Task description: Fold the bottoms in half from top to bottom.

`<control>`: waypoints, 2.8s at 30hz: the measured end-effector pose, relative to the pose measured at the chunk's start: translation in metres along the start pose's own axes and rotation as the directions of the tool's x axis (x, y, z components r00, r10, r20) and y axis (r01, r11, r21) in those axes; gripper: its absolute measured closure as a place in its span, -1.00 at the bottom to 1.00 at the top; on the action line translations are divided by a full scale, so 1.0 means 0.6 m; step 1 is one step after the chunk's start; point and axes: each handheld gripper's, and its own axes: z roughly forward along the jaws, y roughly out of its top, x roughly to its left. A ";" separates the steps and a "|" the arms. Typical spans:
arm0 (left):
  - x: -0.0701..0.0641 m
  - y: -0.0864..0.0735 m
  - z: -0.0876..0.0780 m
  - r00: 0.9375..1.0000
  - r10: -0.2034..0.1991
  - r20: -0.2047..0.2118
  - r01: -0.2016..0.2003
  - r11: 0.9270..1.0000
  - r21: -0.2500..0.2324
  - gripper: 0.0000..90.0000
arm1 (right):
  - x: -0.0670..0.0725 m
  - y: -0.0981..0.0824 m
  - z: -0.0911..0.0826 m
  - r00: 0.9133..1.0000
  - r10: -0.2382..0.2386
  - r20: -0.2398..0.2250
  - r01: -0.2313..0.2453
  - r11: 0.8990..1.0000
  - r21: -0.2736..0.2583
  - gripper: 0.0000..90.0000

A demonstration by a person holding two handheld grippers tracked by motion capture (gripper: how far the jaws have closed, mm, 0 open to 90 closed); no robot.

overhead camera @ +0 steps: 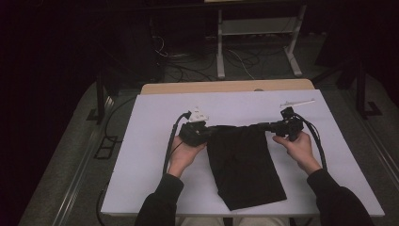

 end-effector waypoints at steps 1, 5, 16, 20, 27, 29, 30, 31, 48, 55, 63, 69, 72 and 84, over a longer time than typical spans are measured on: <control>0.005 0.000 0.000 1.000 -0.005 -0.006 0.005 1.000 -0.005 0.89 | 0.001 0.002 0.002 1.000 0.002 0.005 -0.002 1.000 -0.008 0.89; 0.023 0.001 -0.001 1.000 -0.010 -0.028 0.009 1.000 -0.021 0.89 | 0.005 0.007 0.005 1.000 0.011 0.015 -0.011 0.999 -0.031 0.89; 0.071 0.017 0.014 0.998 0.006 -0.057 -0.007 1.000 -0.016 0.89 | 0.000 0.037 0.029 0.999 0.017 0.044 -0.014 0.999 -0.051 0.89; 0.088 0.028 0.024 0.997 0.024 -0.079 -0.024 1.000 0.005 0.89 | -0.004 0.051 0.031 0.998 0.013 0.054 -0.010 0.998 -0.058 0.89; 0.119 0.056 0.039 0.992 0.061 -0.109 -0.057 0.998 0.034 0.88 | -0.008 0.086 0.041 0.997 0.005 0.076 -0.001 0.998 -0.058 0.89; 0.130 0.059 0.049 0.992 0.059 -0.112 -0.057 0.998 0.027 0.88 | -0.011 0.096 0.046 0.996 0.008 0.089 -0.002 0.998 -0.059 0.89; 0.136 0.060 0.057 0.992 0.058 -0.112 -0.054 0.998 0.032 0.88 | -0.013 0.099 0.049 0.995 0.007 0.098 -0.001 0.998 -0.059 0.89; 0.140 0.060 0.065 0.992 0.055 -0.113 -0.051 0.998 0.039 0.88 | -0.016 0.102 0.052 0.994 0.010 0.108 -0.004 0.998 -0.057 0.88; 0.139 0.006 0.139 0.993 -0.012 -0.118 0.022 0.996 0.084 -0.40 | -0.073 0.068 0.071 0.984 0.055 0.172 -0.048 0.998 -0.043 -0.09; 0.154 -0.002 0.115 0.990 -0.121 -0.072 0.123 0.992 0.015 -0.88 | -0.072 0.043 0.043 0.989 0.054 0.136 -0.046 0.997 -0.061 -0.71; 0.162 -0.017 0.081 0.982 -0.184 -0.050 0.184 0.983 -0.013 -1.00 | -0.062 0.026 0.016 0.994 0.052 0.094 -0.044 0.996 -0.084 -0.98; 0.161 -0.023 0.058 0.981 -0.192 -0.034 0.191 0.981 -0.032 -1.00 | -0.051 0.016 -0.004 0.993 0.039 0.107 -0.030 0.996 -0.087 -1.00; 0.157 -0.028 0.047 0.980 -0.198 -0.029 0.196 0.979 -0.047 -1.00 | -0.046 0.009 -0.015 0.993 0.044 0.108 -0.033 0.995 -0.095 -1.00; 0.150 -0.066 0.016 0.978 -0.205 -0.042 0.202 0.977 -0.066 -1.00 | -0.021 -0.013 -0.047 0.990 0.003 0.142 0.009 0.997 -0.081 -1.00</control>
